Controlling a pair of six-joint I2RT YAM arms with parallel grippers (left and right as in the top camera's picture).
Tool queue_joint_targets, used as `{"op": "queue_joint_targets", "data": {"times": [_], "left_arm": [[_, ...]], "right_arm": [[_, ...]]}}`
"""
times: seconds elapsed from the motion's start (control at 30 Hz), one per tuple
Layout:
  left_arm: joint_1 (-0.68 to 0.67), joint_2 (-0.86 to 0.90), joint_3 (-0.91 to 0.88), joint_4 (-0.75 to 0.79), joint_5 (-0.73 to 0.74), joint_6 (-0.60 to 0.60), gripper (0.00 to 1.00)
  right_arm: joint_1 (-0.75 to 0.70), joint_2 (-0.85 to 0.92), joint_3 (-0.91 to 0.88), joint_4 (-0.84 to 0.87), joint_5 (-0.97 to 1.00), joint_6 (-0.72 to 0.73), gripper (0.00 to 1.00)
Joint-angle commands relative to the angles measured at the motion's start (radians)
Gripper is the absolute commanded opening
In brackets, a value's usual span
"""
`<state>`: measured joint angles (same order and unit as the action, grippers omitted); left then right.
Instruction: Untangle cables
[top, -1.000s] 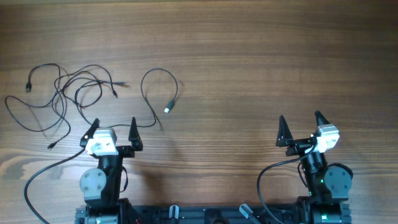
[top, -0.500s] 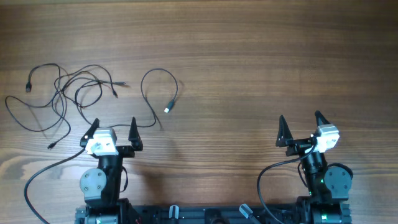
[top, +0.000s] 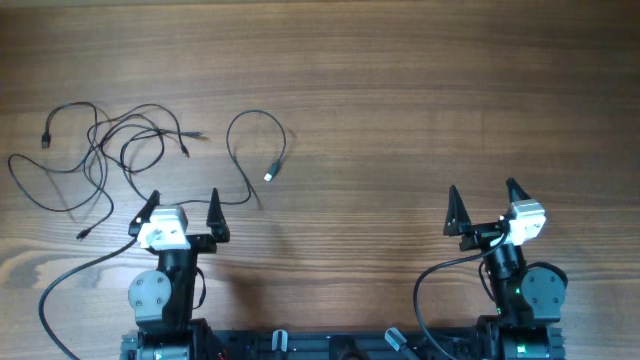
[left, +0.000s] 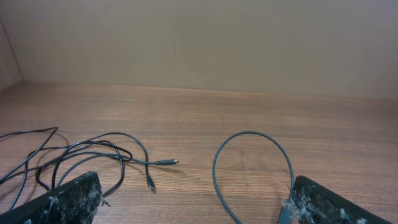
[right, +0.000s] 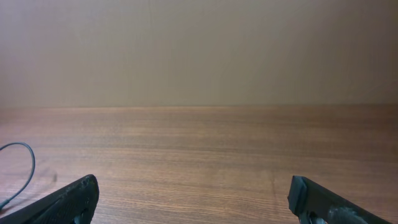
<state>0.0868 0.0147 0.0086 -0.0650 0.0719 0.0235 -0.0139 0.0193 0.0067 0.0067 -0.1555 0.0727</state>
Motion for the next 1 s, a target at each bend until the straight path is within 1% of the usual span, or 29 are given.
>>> {"op": "queue_joint_targets", "data": {"times": [0.0,0.03,0.97], "left_arm": [[0.000,-0.011,-0.003,-0.010,-0.018,-0.009,1.00],[0.000,-0.011,-0.003,-0.010,-0.018,-0.009,1.00],[0.000,-0.010,-0.003,-0.010,-0.018,-0.009,1.00]], "right_arm": [[0.008,-0.012,-0.002,0.003,0.010,-0.018,0.98],[0.008,-0.012,-0.002,0.003,0.010,-0.018,1.00],[0.008,-0.012,-0.002,0.003,0.010,-0.018,1.00]]}}
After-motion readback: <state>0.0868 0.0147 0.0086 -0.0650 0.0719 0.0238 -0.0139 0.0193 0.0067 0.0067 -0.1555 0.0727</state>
